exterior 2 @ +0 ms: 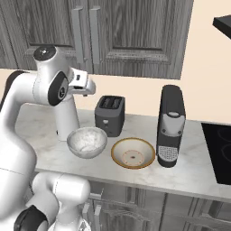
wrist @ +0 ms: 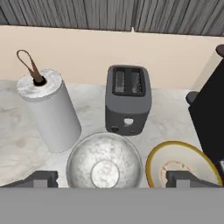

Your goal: Open the cabinet. Pick the bowls from the counter and place them in the cabinet. Then close the cabinet.

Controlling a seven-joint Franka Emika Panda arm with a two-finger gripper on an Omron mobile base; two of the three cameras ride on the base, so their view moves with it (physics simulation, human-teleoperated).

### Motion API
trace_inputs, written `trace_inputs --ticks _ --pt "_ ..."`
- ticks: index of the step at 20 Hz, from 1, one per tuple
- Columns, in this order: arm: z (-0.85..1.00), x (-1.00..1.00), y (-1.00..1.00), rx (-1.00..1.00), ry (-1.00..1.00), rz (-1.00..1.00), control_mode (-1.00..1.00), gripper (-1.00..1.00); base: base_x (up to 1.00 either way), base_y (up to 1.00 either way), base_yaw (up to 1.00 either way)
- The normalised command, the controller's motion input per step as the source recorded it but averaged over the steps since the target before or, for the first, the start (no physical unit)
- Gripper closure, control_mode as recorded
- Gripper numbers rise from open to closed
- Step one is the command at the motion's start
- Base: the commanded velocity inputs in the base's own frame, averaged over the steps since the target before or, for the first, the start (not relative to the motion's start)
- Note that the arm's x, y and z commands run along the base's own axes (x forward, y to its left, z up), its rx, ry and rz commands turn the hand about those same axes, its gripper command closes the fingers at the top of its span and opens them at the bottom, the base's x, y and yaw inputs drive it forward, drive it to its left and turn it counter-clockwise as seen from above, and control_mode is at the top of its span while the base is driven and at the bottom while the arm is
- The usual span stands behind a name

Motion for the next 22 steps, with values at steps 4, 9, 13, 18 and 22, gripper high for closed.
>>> trace_inputs --ticks 4,9,13,18,22 --pt "0.45 0.00 -0.30 0.00 -0.08 0.00 -1.00 -1.00 0.00 0.00 0.00" --pt "0.34 0.07 -0.22 0.00 -0.05 0.00 -1.00 -1.00 0.00 0.00 0.00" --pt "0.31 0.10 -0.28 0.00 -0.09 0.00 -1.00 -1.00 0.00 0.00 0.00" --pt "0.28 0.18 -0.10 0.00 -0.10 0.01 -1.00 -1.00 0.00 0.00 0.00" --pt "0.29 0.36 -0.01 0.00 -0.13 0.00 -1.00 -1.00 0.00 0.00 0.00"
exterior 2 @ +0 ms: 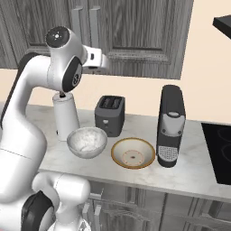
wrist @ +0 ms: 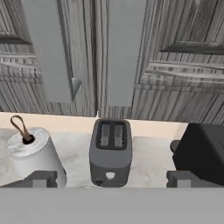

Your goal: Open the cabinet. Pick the bowls from the counter and place them in the cabinet. Then close the cabinet.

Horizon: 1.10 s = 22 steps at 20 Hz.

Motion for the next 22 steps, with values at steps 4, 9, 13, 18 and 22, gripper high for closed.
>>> trace_inputs --ticks 4,9,13,18,22 --pt "0.28 0.47 0.00 0.00 -0.12 0.00 -1.00 -1.00 0.00 0.00 0.00" --pt "0.23 0.47 -0.01 0.00 -0.13 0.00 -1.00 -1.00 0.00 0.00 0.00" --pt "0.17 0.58 0.00 -0.01 -0.12 0.00 -1.00 -1.00 0.00 0.00 0.00" --pt "0.14 0.55 -0.05 0.00 -0.07 0.01 -1.00 -1.00 0.00 0.00 0.00" --pt "0.14 0.54 -0.19 0.00 -0.07 0.01 -1.00 -1.00 0.00 0.00 0.00"
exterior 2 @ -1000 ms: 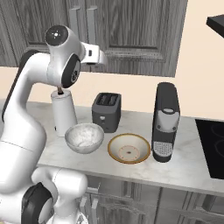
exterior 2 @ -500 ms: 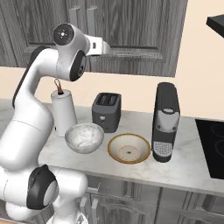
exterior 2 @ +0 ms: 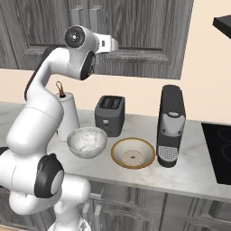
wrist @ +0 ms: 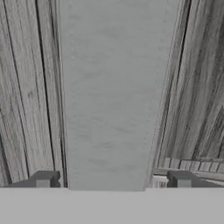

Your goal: Open the cabinet. Pick the bowls from the counter and place them in the cabinet. Then close the cabinet.

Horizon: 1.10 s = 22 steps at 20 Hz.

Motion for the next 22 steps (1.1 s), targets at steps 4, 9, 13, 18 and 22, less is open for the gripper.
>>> trace_inputs --ticks 4,9,13,18,22 --pt "0.02 0.56 -0.09 0.00 -0.11 0.01 -1.00 -1.00 0.00 0.00 0.00" --pt "-0.05 0.77 0.41 -0.08 -0.18 0.00 -1.00 1.00 0.00 0.00 0.00" --pt "0.00 0.83 -0.35 0.02 0.00 0.00 -1.00 1.00 0.00 0.00 0.00" --pt "0.03 0.01 -1.00 0.20 0.01 0.00 -1.00 1.00 0.00 0.00 0.00" --pt "0.22 -0.52 -1.00 0.35 0.15 0.00 -1.00 1.00 0.00 0.00 0.00"
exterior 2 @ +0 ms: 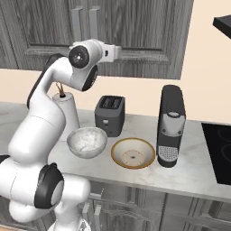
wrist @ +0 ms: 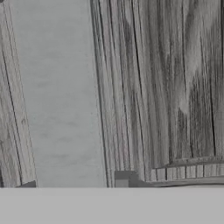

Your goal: Open the cabinet. Pick the bowls from the counter and place them in the cabinet. Then close the cabinet.

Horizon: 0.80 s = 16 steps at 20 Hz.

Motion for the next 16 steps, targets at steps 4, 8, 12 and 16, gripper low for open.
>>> trace_inputs --ticks 4,8,12,16 --pt "0.19 -0.67 -1.00 0.39 0.18 0.00 -1.00 1.00 0.00 0.00 0.00" --pt "0.08 -0.84 -1.00 0.40 0.06 0.00 -1.00 1.00 0.00 0.00 0.00" --pt "0.00 -0.67 -1.00 0.38 0.00 0.00 -1.00 1.00 0.00 0.00 0.00" --pt "0.00 -0.61 -1.00 0.36 -0.04 0.00 -1.00 1.00 0.00 0.00 0.00"
